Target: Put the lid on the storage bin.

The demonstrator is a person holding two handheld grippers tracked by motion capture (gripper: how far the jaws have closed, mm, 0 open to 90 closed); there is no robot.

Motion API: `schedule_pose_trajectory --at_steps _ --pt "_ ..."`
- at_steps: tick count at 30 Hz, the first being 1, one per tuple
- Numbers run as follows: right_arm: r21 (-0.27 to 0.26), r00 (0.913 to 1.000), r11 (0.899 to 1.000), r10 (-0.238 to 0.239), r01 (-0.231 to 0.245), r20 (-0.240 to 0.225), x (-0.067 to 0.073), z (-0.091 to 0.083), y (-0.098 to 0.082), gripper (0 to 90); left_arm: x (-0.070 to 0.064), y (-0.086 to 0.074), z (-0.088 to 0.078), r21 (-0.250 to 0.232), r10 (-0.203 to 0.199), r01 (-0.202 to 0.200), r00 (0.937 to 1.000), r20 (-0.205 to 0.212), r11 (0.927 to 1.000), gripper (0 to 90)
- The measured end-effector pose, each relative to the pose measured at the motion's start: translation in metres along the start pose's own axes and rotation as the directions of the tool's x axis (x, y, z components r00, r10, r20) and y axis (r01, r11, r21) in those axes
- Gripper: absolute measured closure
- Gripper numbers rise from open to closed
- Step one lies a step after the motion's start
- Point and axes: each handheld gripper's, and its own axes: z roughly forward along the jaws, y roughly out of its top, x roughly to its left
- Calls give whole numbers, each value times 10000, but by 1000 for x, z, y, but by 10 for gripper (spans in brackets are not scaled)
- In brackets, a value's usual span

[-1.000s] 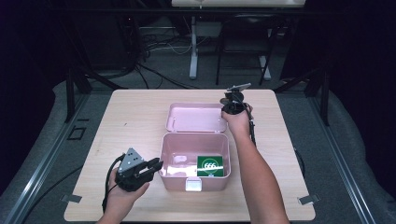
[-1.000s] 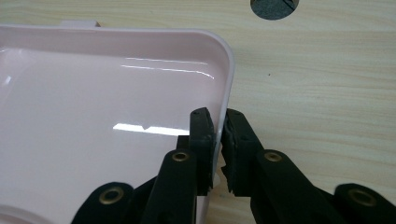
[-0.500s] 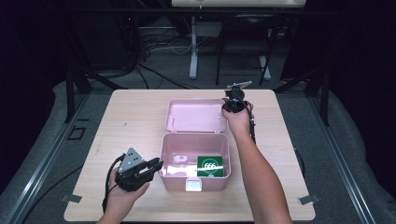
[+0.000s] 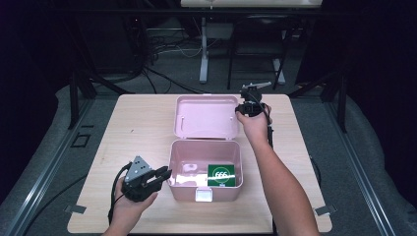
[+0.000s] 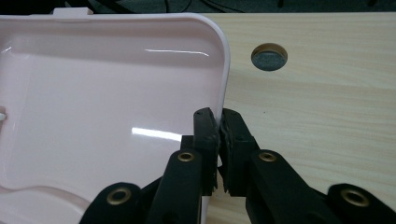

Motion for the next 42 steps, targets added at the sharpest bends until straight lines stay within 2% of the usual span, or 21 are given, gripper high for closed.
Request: schedule_pose_trajectory --at_steps 11,24,35,42 --pt "-490 9994 9983 -328 325 -49 5 -18 1 864 0 0 0 -11 -25 25 10000 -10 10000 767" --pt "-945 9971 9934 -681 646 -343 9 -43 -2 868 0 0 0 -18 -45 45 10000 -7 10000 767" --pt "-1434 9904 9823 -1288 1205 -502 12 -67 -10 871 0 0 0 -22 -43 43 10000 -28 10000 767" --pt "-1765 9858 9745 -1527 1386 -692 13 -80 -19 871 0 0 0 -26 -43 43 10000 -38 10000 767"
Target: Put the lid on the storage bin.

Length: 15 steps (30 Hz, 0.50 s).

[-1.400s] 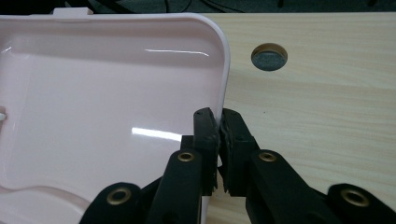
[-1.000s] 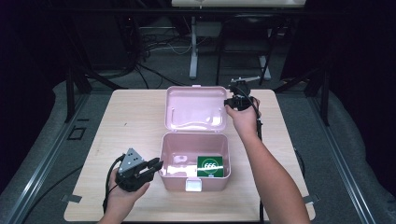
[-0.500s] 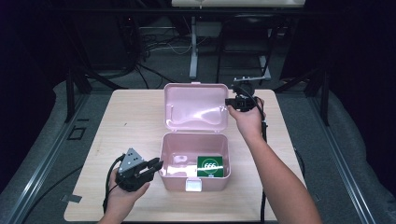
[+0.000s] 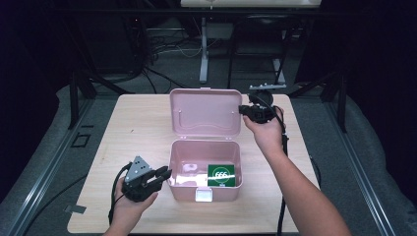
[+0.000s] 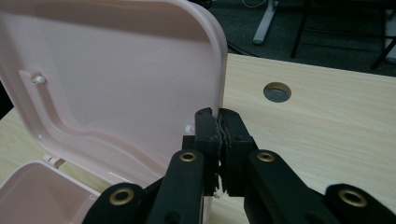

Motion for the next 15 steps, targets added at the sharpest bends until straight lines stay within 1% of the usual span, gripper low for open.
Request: schedule_pose_trajectory --at_steps 6,8,11,13,15 --pt "-326 9997 9993 -180 174 -177 2 -9 -7 871 0 0 0 -1 -10 10 10000 -2 10000 767" --pt "-319 9995 9993 -211 203 -240 2 -13 -8 872 0 0 0 0 -9 9 10000 -2 10000 768" --pt "-505 9990 9980 -402 391 -207 4 -17 -11 872 0 0 0 1 -5 5 10000 -13 10000 768" --pt "-532 9985 9973 -520 509 -195 6 -20 -14 872 0 0 0 2 -15 15 10000 -7 10000 767" --pt "-649 9981 9963 -574 558 -234 7 -23 -16 872 0 0 0 0 -7 7 10000 -16 10000 768"
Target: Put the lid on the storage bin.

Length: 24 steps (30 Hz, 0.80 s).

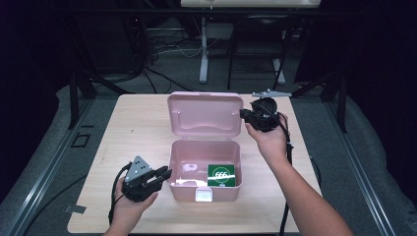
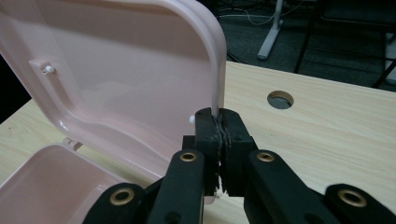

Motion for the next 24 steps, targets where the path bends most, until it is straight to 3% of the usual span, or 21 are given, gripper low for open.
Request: schedule_pose_trajectory --at_steps 14,24 --pt "-452 9975 9964 -707 711 85 11 -18 -15 870 0 0 0 -2 -34 34 10000 -1 10000 767" --pt "-847 9966 9930 -823 817 -41 15 -29 -30 863 0 0 0 -9 -89 89 10000 4 10000 767"
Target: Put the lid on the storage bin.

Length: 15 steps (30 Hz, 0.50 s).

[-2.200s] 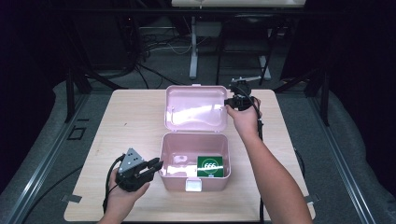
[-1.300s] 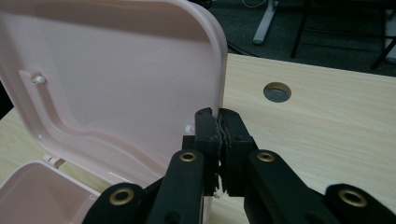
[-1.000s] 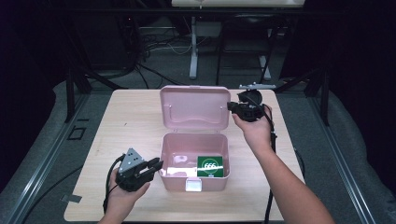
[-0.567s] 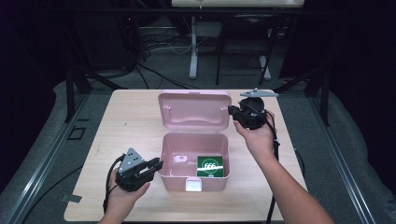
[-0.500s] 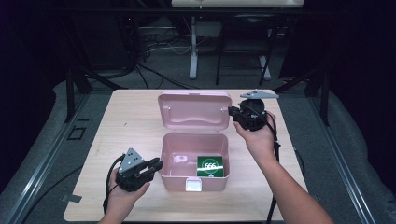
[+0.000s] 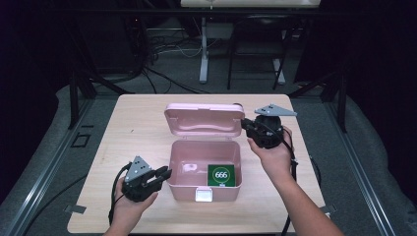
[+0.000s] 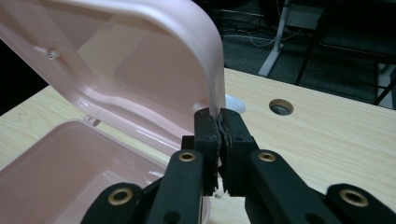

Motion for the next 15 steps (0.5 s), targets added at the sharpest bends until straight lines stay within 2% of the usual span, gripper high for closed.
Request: schedule_pose_trajectory --at_steps 6,9,15 --pt "-245 9999 9997 31 -34 -118 2 -8 -11 859 1 0 0 -9 -25 25 10000 57 10000 768" --pt "-369 9999 9992 -149 148 -2 6 -11 -16 859 1 0 0 -7 -96 96 9999 66 10000 768" --pt "-560 9999 9983 -143 143 4 9 -15 -23 859 3 2 0 37 -102 102 9999 132 9999 768"
